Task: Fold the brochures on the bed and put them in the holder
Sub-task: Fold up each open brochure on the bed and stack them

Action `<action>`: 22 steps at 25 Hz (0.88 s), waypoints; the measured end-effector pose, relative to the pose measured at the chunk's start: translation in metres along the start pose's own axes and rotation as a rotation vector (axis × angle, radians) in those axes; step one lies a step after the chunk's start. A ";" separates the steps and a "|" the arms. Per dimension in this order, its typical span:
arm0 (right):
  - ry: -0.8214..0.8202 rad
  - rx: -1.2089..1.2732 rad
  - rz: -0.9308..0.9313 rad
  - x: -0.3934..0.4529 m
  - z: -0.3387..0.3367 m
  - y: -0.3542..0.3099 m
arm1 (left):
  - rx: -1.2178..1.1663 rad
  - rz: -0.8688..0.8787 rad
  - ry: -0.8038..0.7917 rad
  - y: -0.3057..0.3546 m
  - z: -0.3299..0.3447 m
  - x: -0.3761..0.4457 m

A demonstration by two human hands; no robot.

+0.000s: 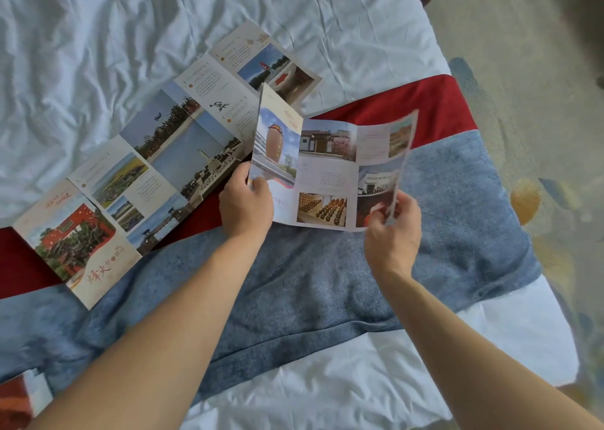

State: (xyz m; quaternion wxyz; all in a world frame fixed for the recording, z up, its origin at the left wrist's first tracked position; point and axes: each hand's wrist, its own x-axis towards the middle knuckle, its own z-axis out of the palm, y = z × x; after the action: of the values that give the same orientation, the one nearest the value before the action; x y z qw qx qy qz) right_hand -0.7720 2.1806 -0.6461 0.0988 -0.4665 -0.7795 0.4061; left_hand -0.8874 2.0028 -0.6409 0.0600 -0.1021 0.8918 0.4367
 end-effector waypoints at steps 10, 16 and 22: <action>-0.549 -0.660 -0.559 -0.026 0.034 0.017 | -0.147 -0.132 -0.031 -0.015 -0.019 0.007; -0.566 -0.650 -0.445 -0.020 0.044 0.011 | -0.457 -0.255 -0.300 -0.017 -0.019 0.009; -0.376 -0.019 0.077 -0.014 0.050 -0.034 | -0.353 -0.175 -0.440 -0.007 -0.005 0.002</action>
State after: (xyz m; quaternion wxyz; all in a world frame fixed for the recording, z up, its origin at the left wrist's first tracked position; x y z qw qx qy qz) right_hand -0.8128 2.1345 -0.6513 -0.0686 -0.4126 -0.7697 0.4822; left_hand -0.8876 1.9943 -0.6430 0.2707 -0.0904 0.7554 0.5899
